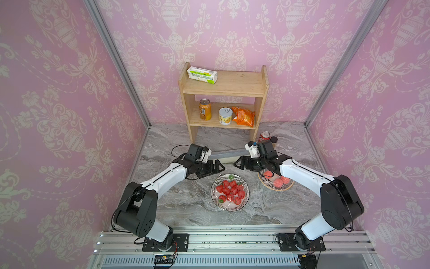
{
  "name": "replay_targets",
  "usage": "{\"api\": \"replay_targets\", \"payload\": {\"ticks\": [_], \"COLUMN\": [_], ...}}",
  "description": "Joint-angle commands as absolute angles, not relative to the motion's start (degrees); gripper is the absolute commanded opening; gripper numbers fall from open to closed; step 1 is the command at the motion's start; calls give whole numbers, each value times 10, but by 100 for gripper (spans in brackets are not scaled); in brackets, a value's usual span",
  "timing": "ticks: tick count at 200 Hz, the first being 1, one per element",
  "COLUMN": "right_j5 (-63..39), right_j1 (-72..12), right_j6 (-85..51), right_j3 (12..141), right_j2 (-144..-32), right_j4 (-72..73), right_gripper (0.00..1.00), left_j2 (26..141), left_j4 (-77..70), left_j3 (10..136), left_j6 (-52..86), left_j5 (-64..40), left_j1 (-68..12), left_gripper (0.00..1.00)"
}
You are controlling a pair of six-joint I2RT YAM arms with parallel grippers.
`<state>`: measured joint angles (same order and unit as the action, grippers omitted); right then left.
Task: Wrap the plate with plastic wrap
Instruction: Cover the plate with plastic wrap.
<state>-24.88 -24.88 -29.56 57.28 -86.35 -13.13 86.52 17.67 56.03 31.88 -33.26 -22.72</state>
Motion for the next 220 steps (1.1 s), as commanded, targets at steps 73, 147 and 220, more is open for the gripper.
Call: {"api": "replay_targets", "payload": {"ticks": [73,147,220], "right_j5": [-317,-346,-339], "right_j1": [-284,-338,-367], "right_j6": [-382,-438,-485], "right_j3": [376,351,369], "right_j2": [-677,-736,-794], "right_j4": [-242,-165,-79], "right_gripper": [99,99,99], "left_j2": [1013,1061,1050], "left_j4": [100,3,-55], "left_j3": [653,633,561], "left_j6": [253,290,327], "left_j5": [-427,-439,-448], "left_j1": [-255,-269,-279], "left_gripper": [99,99,99]}}
